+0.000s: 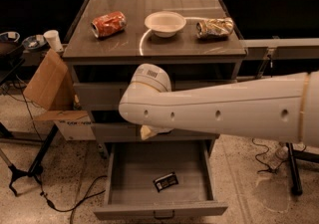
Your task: Pick rxbar chocolate from bottom drawer and place on counter
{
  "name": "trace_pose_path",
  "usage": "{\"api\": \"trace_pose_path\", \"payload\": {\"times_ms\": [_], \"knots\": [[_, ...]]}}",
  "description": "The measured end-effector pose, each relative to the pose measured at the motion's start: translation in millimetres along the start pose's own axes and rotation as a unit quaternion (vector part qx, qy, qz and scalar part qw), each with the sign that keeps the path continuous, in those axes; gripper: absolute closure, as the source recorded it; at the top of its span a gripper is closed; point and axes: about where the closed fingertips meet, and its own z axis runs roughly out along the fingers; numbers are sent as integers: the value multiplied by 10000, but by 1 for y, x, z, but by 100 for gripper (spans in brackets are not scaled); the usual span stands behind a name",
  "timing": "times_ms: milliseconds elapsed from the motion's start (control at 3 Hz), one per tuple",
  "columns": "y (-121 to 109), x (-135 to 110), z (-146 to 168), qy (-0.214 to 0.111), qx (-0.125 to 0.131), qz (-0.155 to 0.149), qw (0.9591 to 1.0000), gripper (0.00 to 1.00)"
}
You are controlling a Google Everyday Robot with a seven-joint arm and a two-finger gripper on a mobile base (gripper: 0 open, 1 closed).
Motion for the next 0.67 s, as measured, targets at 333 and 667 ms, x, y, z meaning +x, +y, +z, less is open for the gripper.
{"api": "trace_pose_path", "payload": {"times_ms": [333,667], "knots": [[-12,10,52,-443,12,-472,9979,0],[-35,4,118,-589,210,-744,9953,0]]}}
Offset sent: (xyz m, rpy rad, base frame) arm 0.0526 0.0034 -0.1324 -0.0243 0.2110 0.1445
